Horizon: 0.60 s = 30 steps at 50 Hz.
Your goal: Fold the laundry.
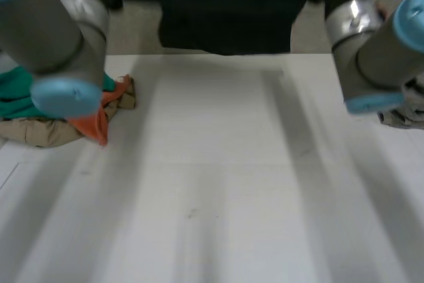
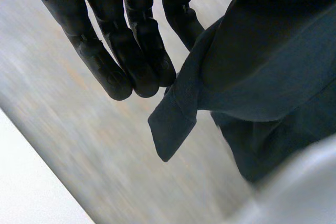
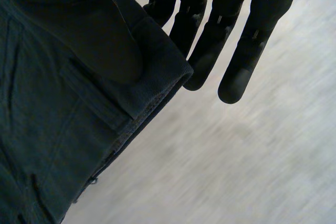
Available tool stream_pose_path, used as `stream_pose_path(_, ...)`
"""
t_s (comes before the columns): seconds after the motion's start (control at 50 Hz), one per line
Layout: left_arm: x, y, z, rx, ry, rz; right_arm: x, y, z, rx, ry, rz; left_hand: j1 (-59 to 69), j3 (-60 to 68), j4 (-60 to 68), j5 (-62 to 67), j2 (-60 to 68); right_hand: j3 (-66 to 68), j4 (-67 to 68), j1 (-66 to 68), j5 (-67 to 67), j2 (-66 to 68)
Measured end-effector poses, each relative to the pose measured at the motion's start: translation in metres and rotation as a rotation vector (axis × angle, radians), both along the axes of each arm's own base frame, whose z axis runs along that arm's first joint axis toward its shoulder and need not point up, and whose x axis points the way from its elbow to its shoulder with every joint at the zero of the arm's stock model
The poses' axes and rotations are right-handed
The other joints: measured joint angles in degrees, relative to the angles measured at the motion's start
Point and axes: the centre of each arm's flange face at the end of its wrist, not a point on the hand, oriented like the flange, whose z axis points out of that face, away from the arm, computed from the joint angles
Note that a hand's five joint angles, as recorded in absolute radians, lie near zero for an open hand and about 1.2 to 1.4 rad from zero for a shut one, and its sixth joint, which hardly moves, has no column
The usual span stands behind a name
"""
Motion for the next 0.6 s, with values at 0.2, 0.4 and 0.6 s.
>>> stream_pose_path(0.2,0.008,0.035,-0.136,0.421,-0.209,-0.004,-0.015,0.028,-0.154,0.471,0.270,0.011,0.0,0.0,0.0,0.0,0.0,0.0,0.0,0.0,0.0,0.0)
stream_pose_path(0.4,0.033,0.102,-0.145,0.657,-0.436,-0.063,-0.042,0.079,-0.170,0.738,0.465,0.012,0.0,0.0,0.2,0.0,0.0,0.0,0.0,0.0,0.0,0.0)
stream_pose_path(0.6,0.051,0.181,-0.135,0.808,-0.689,-0.205,-0.073,0.148,-0.124,1.045,0.758,0.067,0.0,0.0,0.2,0.0,0.0,0.0,0.0,0.0,0.0,0.0)
